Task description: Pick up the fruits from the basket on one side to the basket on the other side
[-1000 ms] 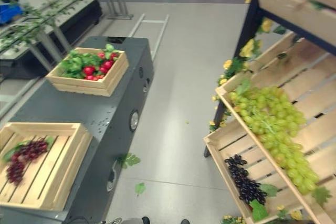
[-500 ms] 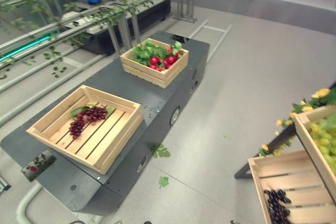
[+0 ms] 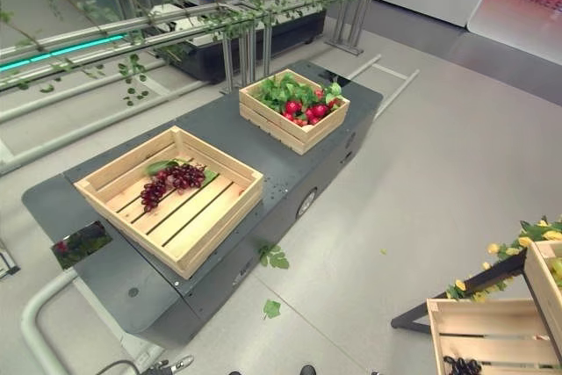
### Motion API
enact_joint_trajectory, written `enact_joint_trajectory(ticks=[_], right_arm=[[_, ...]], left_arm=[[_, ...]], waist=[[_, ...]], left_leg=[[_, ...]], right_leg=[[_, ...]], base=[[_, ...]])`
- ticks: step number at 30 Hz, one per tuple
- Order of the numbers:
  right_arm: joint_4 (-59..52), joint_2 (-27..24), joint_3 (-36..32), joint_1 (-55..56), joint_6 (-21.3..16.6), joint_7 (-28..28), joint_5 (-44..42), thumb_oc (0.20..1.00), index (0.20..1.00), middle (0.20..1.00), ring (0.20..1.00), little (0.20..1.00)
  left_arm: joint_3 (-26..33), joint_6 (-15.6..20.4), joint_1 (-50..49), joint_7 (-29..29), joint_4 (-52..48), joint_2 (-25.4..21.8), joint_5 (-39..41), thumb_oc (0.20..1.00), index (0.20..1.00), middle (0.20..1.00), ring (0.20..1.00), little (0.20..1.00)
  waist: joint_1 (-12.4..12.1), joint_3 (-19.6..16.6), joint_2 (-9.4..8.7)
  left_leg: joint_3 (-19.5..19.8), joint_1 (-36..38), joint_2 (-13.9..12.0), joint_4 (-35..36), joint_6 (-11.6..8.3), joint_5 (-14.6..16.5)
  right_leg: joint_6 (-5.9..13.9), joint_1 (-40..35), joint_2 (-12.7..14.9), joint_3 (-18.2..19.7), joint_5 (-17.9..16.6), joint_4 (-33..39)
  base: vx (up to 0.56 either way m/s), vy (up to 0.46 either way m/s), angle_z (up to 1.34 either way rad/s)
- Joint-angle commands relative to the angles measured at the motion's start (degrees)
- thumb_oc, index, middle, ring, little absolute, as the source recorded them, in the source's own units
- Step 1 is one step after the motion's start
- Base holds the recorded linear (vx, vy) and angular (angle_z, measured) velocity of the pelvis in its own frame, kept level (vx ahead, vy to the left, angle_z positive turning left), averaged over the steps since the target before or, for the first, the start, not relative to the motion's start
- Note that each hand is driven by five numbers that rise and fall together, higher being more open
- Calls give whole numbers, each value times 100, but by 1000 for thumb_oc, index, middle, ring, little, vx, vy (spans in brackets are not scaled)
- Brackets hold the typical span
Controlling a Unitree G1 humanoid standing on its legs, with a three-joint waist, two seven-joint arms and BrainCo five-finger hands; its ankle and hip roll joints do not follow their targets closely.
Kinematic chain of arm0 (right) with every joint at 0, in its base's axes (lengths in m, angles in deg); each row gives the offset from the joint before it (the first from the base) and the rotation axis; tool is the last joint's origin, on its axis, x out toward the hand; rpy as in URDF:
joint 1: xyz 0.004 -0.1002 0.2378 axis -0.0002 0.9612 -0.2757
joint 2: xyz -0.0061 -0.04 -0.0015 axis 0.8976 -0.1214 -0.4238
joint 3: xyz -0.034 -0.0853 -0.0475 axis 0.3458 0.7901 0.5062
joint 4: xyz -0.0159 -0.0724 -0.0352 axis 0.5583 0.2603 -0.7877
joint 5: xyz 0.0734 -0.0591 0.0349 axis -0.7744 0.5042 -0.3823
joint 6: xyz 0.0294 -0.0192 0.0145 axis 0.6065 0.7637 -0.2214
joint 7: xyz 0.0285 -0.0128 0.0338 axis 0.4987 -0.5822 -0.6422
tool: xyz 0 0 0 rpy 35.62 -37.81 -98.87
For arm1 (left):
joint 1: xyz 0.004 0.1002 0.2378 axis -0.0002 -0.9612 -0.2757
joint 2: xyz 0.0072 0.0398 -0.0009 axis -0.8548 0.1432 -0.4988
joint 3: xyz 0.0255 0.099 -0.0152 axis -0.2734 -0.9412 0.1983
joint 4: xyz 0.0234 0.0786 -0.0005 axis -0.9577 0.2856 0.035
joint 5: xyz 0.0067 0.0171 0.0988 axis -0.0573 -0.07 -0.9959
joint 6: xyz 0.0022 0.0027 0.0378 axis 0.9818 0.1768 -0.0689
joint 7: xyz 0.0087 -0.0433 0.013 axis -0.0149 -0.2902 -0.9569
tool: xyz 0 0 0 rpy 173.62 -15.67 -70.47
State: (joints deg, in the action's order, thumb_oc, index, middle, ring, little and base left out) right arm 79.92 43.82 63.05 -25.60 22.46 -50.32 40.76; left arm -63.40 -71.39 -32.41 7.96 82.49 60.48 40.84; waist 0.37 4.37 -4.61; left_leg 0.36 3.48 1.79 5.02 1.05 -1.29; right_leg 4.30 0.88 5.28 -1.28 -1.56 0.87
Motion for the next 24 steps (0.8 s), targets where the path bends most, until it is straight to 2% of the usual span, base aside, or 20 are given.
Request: enact_joint_trajectory(ticks=[1,8,14,24], right_arm=[[188,-182,174,-212,89,-69,171,1000,1000,1000,1000,1000],[222,-109,237,-355,106,-44,191,1000,1000,1000,1000,1000],[271,-80,283,-504,135,36,208,1000,1000,1000,1000,1000],[351,22,285,-490,162,145,186,1000,1000,1000,1000,1000]], left_arm=[[24,-4,357,-93,291,237,-109,1000,1000,1000,1000,1000],[-109,-65,390,-139,320,354,-248,1000,1000,1000,1000,1000],[-147,-113,362,-128,359,459,-193,1000,1000,1000,1000,1000],[-144,-193,229,-99,463,594,-81,1000,1000,1000,1000,1000]], waist=[[-103,-137,194],[-165,-272,198],[-170,-355,289],[-132,-478,432]], left_leg=[[153,17,-76,-2,-95,294],[170,160,-203,-78,-194,329],[185,189,-269,-236,-257,384],[174,344,-317,-117,-286,414]], right_leg=[[227,-218,-117,-94,251,-58],[101,-523,-212,-214,343,155],[18,-667,-289,-291,405,241],[-3,-821,-307,-328,454,343]], base=[[53,-60,-6],[36,-89,0],[25,-51,6],[35,-3,4]])
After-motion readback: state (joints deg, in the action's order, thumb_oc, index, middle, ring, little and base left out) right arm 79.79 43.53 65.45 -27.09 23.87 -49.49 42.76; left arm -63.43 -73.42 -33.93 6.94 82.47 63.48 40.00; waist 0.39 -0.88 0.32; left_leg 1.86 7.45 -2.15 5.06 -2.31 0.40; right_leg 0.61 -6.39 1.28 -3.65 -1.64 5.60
